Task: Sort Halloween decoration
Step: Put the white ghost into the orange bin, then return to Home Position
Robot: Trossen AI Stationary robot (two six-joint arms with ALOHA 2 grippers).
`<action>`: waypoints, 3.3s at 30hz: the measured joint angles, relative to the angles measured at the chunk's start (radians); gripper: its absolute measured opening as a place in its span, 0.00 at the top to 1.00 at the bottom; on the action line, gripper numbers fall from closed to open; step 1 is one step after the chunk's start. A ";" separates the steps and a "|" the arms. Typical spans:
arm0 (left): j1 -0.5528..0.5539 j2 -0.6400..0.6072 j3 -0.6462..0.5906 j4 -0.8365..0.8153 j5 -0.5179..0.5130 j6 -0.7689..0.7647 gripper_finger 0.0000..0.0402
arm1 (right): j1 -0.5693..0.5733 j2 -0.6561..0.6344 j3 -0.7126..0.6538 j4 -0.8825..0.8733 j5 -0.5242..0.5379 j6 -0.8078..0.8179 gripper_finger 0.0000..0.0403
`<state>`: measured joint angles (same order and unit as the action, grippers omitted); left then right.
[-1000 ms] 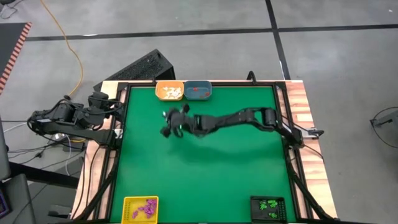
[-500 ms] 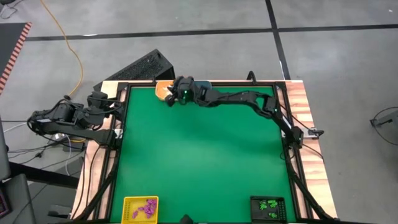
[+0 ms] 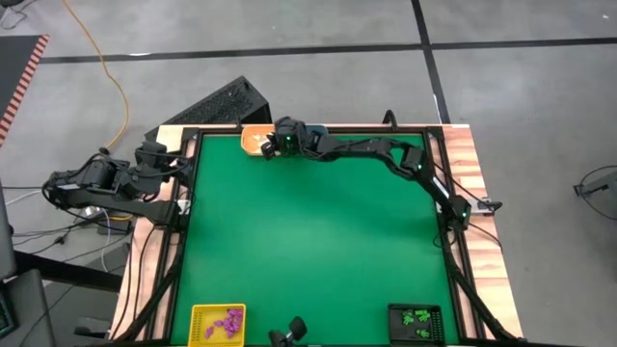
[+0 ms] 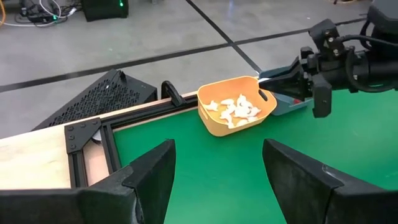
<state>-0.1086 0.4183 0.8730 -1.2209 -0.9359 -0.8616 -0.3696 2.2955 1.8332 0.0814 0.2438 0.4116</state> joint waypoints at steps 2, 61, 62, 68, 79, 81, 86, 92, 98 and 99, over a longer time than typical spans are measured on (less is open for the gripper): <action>0.000 0.000 0.000 0.000 -0.007 0.000 0.42 | -0.005 0.000 0.000 -0.001 -0.003 0.002 0.86; -0.002 -0.020 0.001 0.705 0.320 0.475 0.42 | 0.121 -1.570 -0.652 -0.540 -0.336 -0.263 0.63; -0.002 -0.024 0.001 0.711 0.344 0.489 0.42 | 0.125 -1.607 -0.707 -0.496 -0.320 -0.255 0.63; -0.002 -0.092 -0.015 0.715 0.387 0.502 0.42 | 0.158 -1.813 -0.987 -0.311 -0.257 -0.211 0.63; -0.002 -0.410 -0.230 0.771 0.485 0.488 0.42 | 0.202 -2.041 -1.276 -0.200 -0.211 -0.147 0.63; -0.002 -0.419 -0.257 0.769 0.494 0.487 0.42 | 0.202 -2.081 -1.319 -0.211 -0.191 -0.147 0.63; -0.002 -0.401 -0.290 0.748 0.584 0.487 0.42 | 0.204 -2.197 -1.417 -0.201 -0.184 -0.147 0.63; -0.002 -0.417 -0.344 0.746 0.658 0.499 0.42 | 0.206 -2.293 -1.536 -0.197 -0.181 -0.128 0.63; -0.002 -0.416 -0.423 0.753 0.700 0.475 0.42 | 0.206 -2.283 -1.639 -0.112 -0.173 -0.123 0.63; -0.002 -0.416 -0.441 0.759 0.719 0.470 0.42 | 0.206 -2.285 -1.661 -0.076 -0.173 -0.124 0.63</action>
<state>-0.1108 0.0021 0.4318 -0.4617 -0.2164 -0.3914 -0.1635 0.0107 0.1721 0.0051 0.0711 0.2878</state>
